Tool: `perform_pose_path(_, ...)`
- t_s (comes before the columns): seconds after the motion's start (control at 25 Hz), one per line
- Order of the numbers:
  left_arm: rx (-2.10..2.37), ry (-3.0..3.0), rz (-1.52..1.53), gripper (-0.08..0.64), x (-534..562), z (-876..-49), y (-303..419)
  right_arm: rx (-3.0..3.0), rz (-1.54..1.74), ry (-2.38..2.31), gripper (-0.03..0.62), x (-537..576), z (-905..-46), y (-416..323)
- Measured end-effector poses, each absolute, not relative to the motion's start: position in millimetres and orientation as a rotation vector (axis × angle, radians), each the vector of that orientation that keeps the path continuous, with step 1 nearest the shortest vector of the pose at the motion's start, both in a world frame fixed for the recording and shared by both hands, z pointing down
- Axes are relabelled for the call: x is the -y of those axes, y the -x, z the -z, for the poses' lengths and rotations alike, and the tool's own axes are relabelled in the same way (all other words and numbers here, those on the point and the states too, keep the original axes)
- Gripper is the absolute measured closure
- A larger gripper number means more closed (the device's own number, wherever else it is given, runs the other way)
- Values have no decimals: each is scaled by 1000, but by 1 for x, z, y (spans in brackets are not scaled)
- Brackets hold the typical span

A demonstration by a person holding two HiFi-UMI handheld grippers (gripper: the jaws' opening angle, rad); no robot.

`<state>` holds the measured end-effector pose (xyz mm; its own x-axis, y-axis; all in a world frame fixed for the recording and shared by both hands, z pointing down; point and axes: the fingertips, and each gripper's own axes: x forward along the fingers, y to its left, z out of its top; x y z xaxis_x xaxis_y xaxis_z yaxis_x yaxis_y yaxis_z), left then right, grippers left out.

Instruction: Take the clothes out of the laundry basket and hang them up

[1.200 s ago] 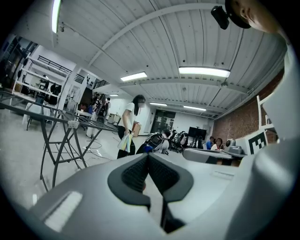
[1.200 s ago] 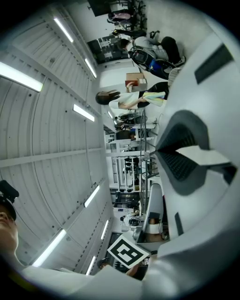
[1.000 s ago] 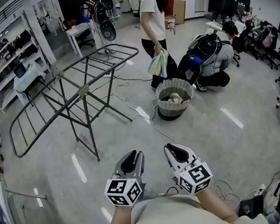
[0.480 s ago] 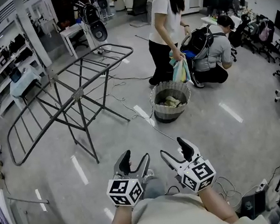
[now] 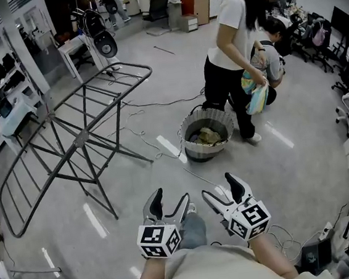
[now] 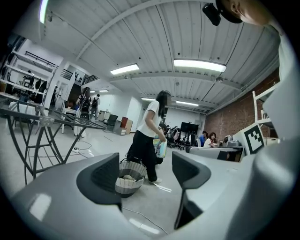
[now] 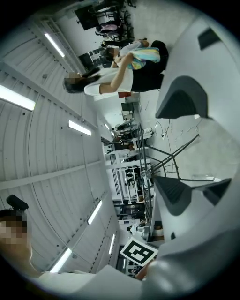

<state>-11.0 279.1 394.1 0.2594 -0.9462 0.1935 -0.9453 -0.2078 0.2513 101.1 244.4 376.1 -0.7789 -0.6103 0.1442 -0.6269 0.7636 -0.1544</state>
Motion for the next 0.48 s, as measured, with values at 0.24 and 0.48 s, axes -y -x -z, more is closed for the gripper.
perform_pose_path(0.24, 1681, -2257, -2, 222, -198, -391, 26, 2847, -295, -1075, 222, -168, -368, -90)
perform_pose_path(0.48, 1611, -2296, -13, 222, -117, -390, 45, 2816, -289, -1147, 222, -90, -361, -76)
